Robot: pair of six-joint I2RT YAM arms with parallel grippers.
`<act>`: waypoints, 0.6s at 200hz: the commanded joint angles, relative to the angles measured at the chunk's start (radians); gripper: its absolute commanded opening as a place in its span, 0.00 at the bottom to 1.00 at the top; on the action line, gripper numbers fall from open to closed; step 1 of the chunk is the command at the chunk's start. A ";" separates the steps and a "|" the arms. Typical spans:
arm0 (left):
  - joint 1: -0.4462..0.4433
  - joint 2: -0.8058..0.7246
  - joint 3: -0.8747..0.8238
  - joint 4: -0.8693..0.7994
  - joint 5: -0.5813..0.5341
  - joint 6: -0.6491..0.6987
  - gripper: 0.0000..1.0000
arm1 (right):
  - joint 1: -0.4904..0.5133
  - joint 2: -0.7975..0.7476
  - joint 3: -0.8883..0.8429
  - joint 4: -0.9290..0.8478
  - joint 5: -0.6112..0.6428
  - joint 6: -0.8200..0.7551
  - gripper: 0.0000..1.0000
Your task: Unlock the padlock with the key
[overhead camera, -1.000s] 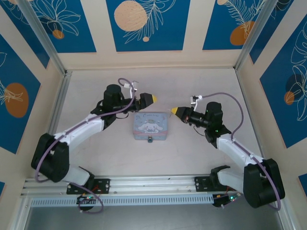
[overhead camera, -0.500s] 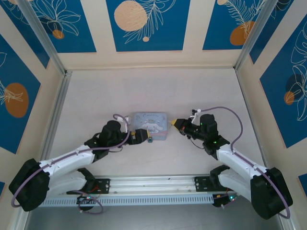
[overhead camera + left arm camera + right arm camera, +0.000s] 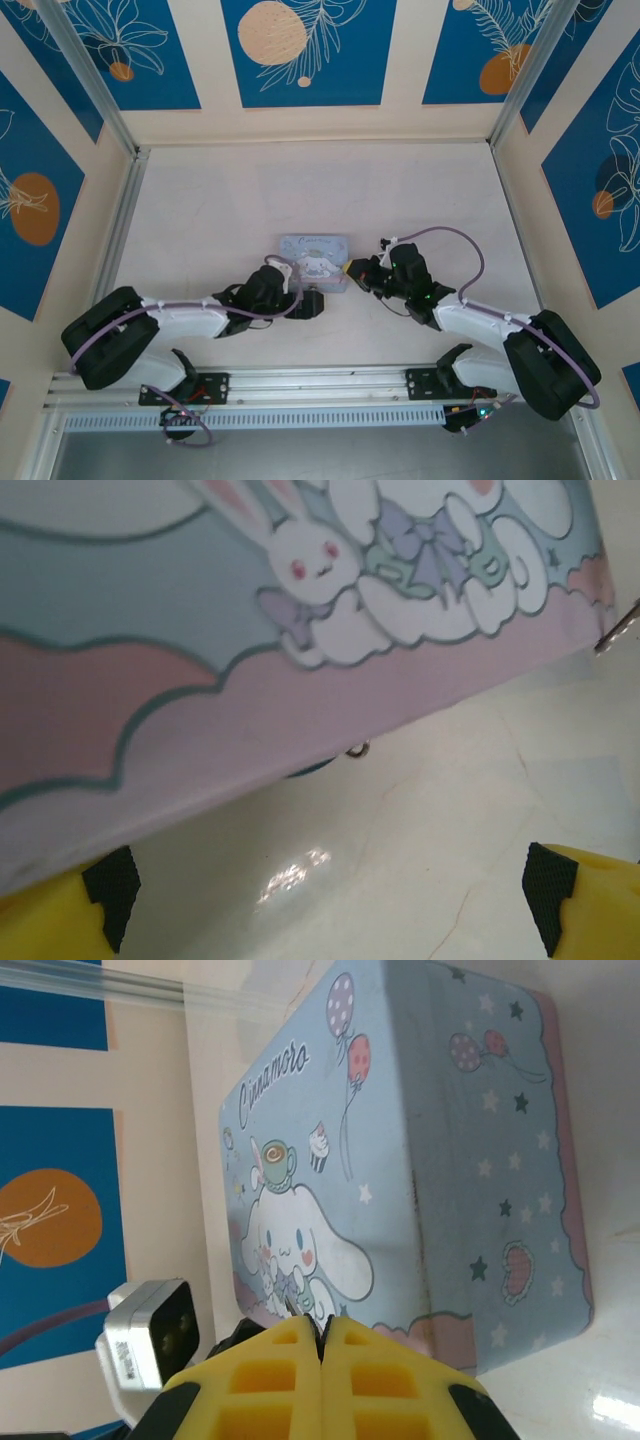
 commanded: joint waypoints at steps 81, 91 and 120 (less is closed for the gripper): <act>-0.049 0.222 0.109 0.280 -0.091 0.066 0.98 | -0.084 0.242 0.107 0.177 0.001 -0.022 0.00; -0.058 0.239 0.117 0.300 -0.084 0.064 0.97 | -0.090 0.252 0.116 0.179 -0.006 -0.024 0.00; -0.080 0.255 0.117 0.362 -0.077 0.045 0.97 | -0.102 0.258 0.124 0.173 -0.014 -0.029 0.00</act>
